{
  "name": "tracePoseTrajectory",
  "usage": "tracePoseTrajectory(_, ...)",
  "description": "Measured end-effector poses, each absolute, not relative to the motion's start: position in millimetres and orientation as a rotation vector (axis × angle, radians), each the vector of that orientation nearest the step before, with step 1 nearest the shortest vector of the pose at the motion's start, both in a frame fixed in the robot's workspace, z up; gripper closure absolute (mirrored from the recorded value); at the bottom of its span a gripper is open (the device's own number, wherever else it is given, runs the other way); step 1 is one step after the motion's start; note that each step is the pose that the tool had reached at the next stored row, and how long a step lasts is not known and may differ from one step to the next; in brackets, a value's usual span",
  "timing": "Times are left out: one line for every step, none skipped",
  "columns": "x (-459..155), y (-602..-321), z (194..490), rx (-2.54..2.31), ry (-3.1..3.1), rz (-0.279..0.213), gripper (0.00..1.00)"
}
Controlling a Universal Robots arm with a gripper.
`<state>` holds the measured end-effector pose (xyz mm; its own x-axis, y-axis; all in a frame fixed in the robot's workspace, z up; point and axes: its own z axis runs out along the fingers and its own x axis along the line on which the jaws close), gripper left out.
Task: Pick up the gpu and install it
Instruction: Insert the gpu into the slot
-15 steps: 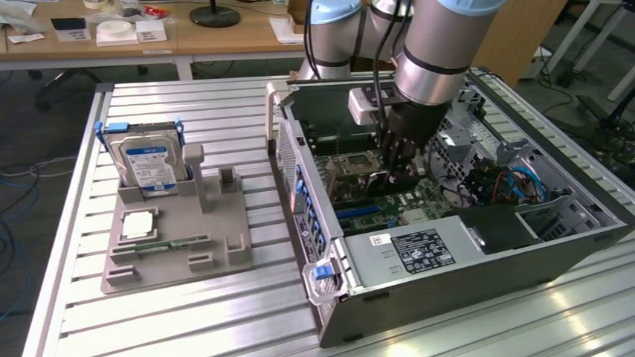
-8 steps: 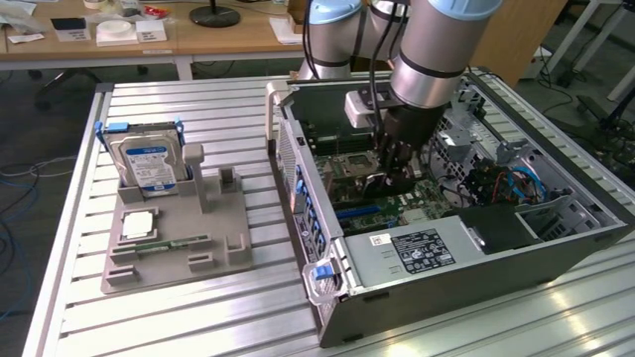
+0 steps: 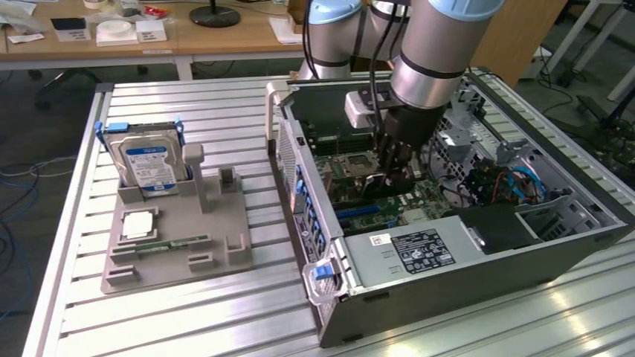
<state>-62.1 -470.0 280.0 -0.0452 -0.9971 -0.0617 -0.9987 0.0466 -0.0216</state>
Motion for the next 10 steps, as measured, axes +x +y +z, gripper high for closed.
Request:
tracePoseTrajectory(-62.0,-470.0,280.0,-2.129,2.229,0.042,0.73)
tracePoseTrajectory(-62.0,-470.0,280.0,-2.129,2.229,0.042,0.73)
tracePoseTrajectory(-61.9,-470.0,280.0,-2.129,2.229,0.042,0.73)
tracePoseTrajectory(-62.0,-470.0,279.9,-2.129,2.229,0.042,0.73)
tracePoseTrajectory(-62.6,-470.0,279.7,-2.129,2.229,0.042,0.73)
tracePoseTrajectory(-63.3,-470.0,279.5,-2.129,2.229,0.042,0.73)
tracePoseTrajectory(-63.9,-470.0,279.4,-2.129,2.229,0.042,0.73)
tracePoseTrajectory(-64.1,-470.0,279.3,-2.129,2.229,0.042,0.73)
tracePoseTrajectory(-64.1,-470.0,279.0,-2.129,2.229,0.042,0.73)
tracePoseTrajectory(-64.2,-470.0,277.8,-2.129,2.228,0.042,0.73)
